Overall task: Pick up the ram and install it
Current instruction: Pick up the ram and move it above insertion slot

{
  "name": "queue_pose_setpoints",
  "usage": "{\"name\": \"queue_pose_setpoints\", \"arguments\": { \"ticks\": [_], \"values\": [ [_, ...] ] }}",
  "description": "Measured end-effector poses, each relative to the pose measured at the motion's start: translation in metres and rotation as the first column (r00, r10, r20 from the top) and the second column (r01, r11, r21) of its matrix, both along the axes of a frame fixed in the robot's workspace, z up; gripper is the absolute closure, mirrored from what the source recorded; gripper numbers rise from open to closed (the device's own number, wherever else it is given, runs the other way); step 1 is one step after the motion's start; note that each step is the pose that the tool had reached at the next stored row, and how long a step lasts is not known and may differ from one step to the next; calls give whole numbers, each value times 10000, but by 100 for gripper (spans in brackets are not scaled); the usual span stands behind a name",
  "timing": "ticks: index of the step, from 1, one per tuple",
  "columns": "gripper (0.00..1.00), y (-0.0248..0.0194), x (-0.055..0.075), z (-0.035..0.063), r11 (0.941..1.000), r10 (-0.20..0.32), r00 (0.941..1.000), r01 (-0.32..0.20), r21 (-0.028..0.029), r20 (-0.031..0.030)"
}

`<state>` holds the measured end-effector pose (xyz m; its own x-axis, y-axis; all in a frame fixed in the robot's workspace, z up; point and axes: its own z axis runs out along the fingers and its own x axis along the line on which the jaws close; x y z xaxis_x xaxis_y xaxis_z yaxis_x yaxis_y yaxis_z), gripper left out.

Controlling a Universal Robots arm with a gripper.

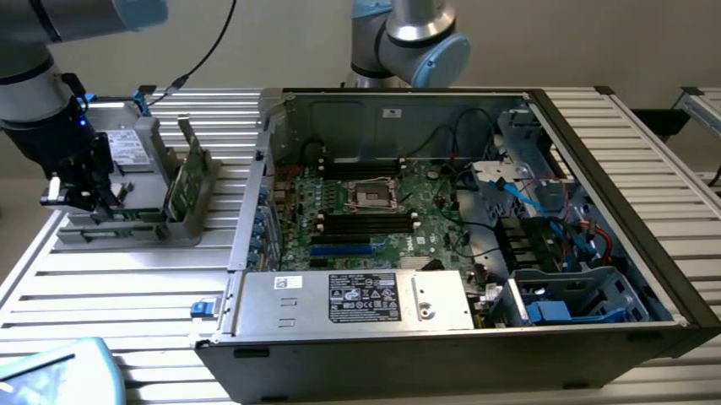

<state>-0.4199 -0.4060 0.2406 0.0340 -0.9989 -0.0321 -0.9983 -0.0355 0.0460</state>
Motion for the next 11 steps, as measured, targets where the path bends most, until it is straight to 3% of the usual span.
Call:
{"name": "queue_pose_setpoints", "arguments": {
  "ticks": [11],
  "values": [
    [69,-10,-15,-187,10000,-29,10000,29,-1,0]
  ]
}}
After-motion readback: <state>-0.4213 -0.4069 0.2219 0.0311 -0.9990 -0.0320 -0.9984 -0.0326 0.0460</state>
